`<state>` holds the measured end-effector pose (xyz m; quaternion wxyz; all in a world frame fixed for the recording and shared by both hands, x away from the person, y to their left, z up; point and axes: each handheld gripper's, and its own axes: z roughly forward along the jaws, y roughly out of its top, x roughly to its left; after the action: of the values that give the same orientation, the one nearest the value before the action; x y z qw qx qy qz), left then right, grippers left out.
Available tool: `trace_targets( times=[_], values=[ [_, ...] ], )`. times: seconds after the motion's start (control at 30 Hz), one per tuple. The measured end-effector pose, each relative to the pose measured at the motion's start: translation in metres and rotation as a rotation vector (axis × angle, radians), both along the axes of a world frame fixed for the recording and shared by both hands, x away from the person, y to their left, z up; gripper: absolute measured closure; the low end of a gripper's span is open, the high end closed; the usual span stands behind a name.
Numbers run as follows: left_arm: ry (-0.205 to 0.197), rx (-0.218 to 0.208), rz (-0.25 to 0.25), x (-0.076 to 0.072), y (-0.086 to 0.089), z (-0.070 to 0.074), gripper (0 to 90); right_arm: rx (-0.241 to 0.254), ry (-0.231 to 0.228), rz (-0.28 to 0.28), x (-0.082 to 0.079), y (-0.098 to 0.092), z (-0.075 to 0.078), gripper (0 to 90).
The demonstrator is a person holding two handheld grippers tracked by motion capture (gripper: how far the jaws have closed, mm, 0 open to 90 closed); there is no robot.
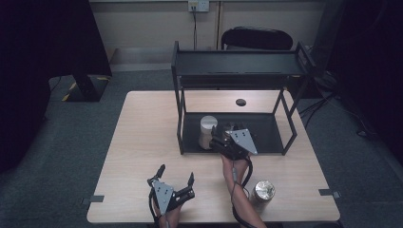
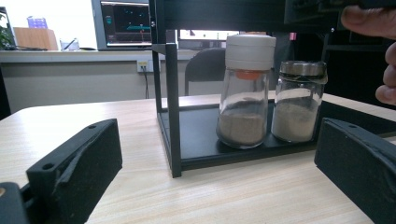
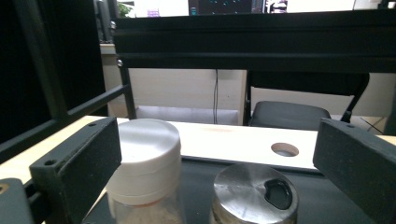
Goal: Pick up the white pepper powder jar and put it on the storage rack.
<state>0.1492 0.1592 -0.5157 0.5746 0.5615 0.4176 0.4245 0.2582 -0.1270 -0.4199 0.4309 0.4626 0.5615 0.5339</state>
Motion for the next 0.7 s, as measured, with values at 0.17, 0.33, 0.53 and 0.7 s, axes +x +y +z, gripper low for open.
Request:
trace_targets(
  times=[0.17, 0.33, 0.53, 0.7],
  values=[
    [0.000, 0.000, 0.000, 0.000, 0.000, 0.000, 0.3, -0.003, -0.007, 0.022, -0.003, -0.002, 0.005, 0.0],
    [0.001, 0.000, 0.000, 0.000, 0.000, 0.000, 0.3, -0.022, -0.031, 0.045, -0.008, -0.003, 0.006, 0.0],
    [0.001, 0.000, 0.000, 0.000, 0.000, 0.000, 0.3, -0.029, -0.023, 0.066, -0.011, -0.004, 0.010, 0.0],
    [0.002, 0.000, -0.001, 0.000, 0.000, 0.000, 0.3, -0.036, 0.004, 0.074, -0.013, -0.005, 0.017, 0.0]
  ],
)
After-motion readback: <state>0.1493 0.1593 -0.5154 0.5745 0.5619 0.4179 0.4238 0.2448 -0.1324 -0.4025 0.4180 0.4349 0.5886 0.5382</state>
